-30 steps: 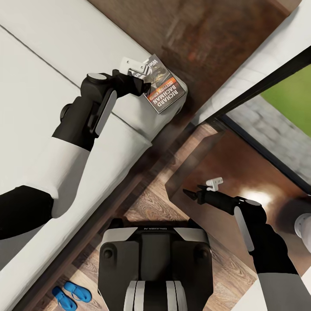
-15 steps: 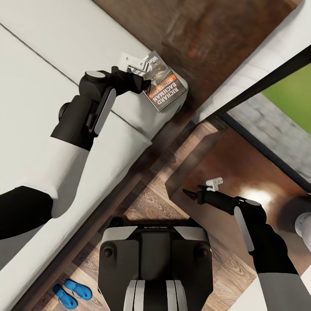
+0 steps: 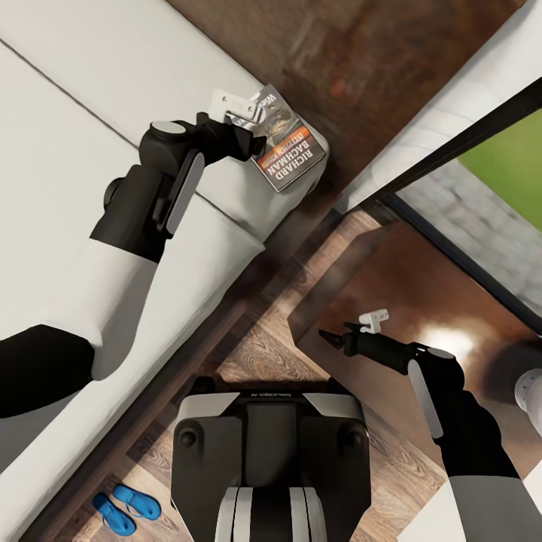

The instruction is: In the bedroom, move the book from the bed onto either nightstand, and place the two sandals side by side next to the bed.

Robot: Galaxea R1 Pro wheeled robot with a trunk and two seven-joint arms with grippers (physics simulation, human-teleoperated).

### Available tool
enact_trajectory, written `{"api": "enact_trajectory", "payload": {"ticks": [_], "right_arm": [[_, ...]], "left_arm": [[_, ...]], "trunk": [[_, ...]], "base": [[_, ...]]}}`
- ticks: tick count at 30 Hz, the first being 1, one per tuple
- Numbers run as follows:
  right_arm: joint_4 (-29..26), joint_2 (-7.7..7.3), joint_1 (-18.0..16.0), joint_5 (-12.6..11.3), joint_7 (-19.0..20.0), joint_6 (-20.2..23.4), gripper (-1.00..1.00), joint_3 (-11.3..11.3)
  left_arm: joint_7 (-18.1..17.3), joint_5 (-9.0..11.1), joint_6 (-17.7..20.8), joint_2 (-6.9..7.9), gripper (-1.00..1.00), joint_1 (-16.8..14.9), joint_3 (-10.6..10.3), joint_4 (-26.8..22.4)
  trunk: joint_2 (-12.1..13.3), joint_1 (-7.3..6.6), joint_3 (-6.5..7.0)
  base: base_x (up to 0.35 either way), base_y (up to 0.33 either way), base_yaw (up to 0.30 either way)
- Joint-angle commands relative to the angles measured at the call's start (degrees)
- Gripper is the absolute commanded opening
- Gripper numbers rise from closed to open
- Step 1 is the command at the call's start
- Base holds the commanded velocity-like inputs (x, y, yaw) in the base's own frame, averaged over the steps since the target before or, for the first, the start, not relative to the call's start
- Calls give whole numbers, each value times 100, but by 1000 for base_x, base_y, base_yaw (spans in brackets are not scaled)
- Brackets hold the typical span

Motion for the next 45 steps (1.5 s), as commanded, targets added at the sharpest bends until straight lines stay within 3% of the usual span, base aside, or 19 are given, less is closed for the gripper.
{"api": "enact_trajectory", "payload": {"ticks": [1, 11, 45], "right_arm": [[-3, -1, -3, -54, -4, 49, 100, -4], [-5, -1, -3, -56, -4, 49, 100, -4], [-6, -9, -6, -55, 2, 49, 100, -5]], "left_arm": [[-20, 54, 28, -5, 100, 0, -4, 294], [-45, 65, -220, -33, 100, 8, -4, 357], [-85, 71, -234, -37, 100, 246, -21, 346]], "trunk": [[-2, 1, -3], [-2, 1, -3], [-2, 1, -3]], "base": [[0, 0, 0], [0, 0, 0], [0, 0, 0]]}}
